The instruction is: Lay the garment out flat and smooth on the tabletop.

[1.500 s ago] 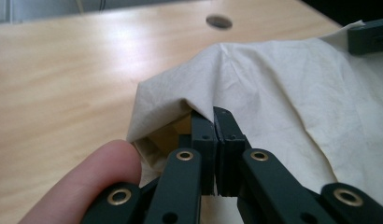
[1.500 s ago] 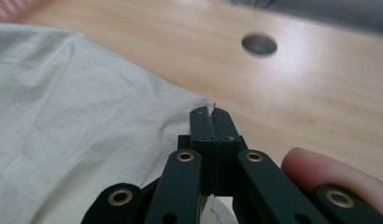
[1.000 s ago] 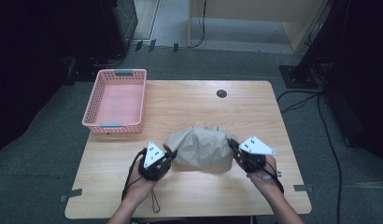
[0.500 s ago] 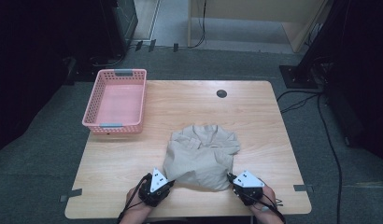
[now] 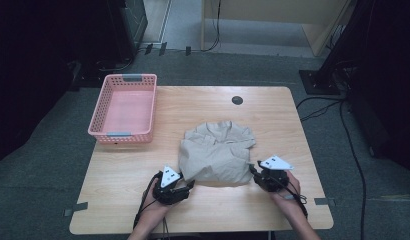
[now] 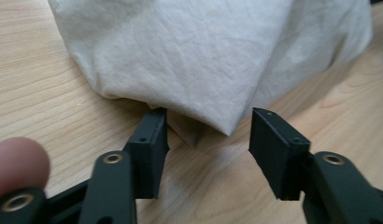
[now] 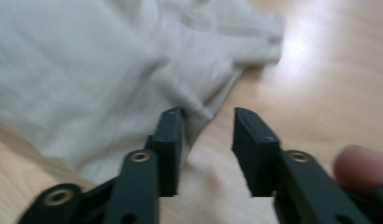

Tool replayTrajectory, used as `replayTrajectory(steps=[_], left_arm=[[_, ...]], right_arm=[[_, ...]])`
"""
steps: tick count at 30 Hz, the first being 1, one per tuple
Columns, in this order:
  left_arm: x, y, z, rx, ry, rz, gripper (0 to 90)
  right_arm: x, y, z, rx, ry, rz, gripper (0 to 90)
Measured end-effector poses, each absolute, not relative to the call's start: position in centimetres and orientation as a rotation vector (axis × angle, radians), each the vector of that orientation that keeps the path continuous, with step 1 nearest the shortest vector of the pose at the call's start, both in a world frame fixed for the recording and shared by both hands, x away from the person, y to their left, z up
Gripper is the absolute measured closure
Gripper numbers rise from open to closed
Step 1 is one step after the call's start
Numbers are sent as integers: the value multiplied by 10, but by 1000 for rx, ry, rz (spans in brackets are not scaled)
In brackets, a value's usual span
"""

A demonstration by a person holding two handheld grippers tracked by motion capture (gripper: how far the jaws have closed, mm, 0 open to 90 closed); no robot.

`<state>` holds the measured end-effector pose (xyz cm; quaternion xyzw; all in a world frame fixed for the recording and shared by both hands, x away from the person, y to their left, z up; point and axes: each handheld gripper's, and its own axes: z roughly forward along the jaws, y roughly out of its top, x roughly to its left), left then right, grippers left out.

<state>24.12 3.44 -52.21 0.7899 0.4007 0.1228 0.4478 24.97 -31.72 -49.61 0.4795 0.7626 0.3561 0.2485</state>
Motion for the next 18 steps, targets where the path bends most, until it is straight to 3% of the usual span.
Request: replayTrajectory(steps=[7,15,17,18], left_arm=[[238,60,-513,1850,998,267,416],[236,68,-506,1813,1018,285,420],[236,68,-505,1817,1017,293,422],[236,68,-505,1817,1017,293,422]], right_arm=[[265,-320,-447,1319,2076,1097,529],[284,-268,-446,1324,2268,1163,434],[286,-256,-453,1310,2309,1118,525],[286,-256,-453,1310,2309,1118,525]])
